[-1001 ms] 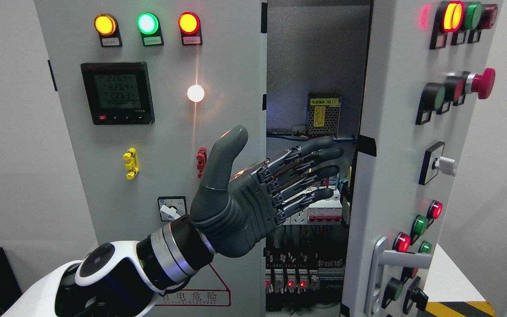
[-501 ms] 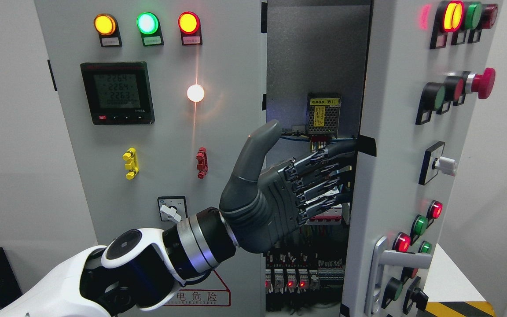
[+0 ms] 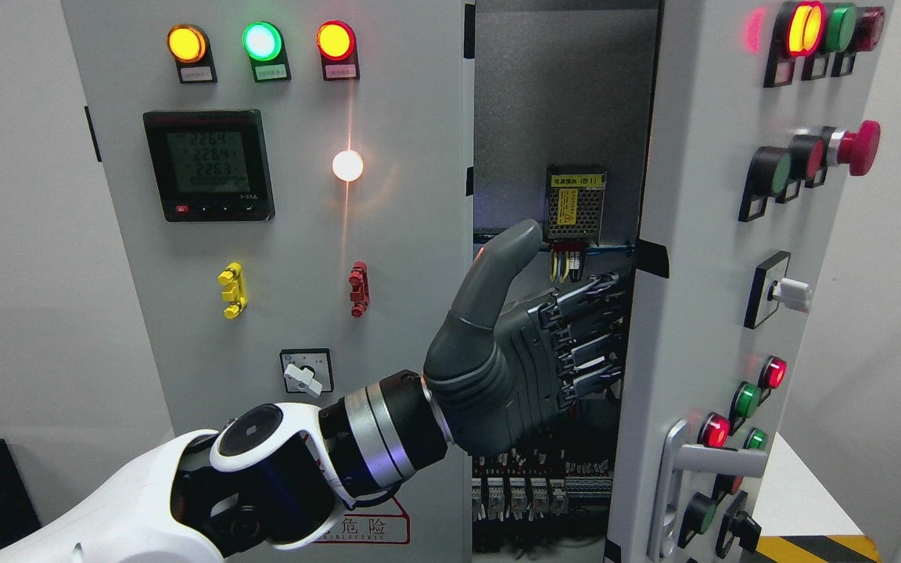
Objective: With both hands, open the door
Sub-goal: 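Raise the left hand and reach into the gap behind the door edge, then push the door edge outward with the left hand, swinging it wider open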
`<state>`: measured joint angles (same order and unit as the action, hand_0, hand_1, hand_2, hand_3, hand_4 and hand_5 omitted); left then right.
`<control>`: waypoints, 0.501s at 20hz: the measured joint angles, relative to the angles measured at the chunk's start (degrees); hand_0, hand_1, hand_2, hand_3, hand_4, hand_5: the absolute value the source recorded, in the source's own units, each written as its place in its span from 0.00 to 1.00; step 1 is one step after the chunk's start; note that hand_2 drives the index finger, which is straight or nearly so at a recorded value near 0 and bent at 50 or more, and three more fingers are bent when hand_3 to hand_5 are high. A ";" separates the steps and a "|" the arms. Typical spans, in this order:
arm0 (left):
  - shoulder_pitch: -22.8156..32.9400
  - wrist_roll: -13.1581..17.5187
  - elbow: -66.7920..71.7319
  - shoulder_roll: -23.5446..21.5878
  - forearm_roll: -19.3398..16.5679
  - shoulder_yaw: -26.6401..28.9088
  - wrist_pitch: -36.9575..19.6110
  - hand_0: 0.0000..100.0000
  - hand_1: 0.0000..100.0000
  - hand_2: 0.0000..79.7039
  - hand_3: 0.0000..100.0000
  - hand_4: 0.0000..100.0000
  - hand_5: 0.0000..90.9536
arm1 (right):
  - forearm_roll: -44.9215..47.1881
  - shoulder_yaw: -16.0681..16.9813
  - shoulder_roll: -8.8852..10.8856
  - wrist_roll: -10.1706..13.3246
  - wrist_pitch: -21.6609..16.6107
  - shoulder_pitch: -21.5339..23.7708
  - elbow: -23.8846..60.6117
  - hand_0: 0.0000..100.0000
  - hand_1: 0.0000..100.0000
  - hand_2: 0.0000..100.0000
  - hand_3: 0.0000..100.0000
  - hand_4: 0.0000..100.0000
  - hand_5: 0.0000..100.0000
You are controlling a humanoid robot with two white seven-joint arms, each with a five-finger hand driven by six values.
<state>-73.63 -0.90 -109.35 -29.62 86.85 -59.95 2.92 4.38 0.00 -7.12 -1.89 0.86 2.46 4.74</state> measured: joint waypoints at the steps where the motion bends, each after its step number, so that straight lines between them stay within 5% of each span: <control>1: -0.08 0.09 0.03 0.11 0.02 -0.13 0.00 0.00 0.00 0.00 0.00 0.00 0.00 | 0.00 0.00 0.00 0.00 0.00 0.00 0.00 0.19 0.00 0.00 0.00 0.00 0.00; 10: -0.53 0.38 -0.07 1.10 0.06 -1.03 -0.35 0.00 0.00 0.00 0.00 0.00 0.00 | 0.00 0.00 0.00 0.00 0.00 0.00 0.00 0.19 0.00 0.00 0.00 0.00 0.00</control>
<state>-74.16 -0.53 -109.42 -28.52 86.91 -60.99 2.57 4.39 0.00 -7.12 -1.89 0.85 2.46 4.74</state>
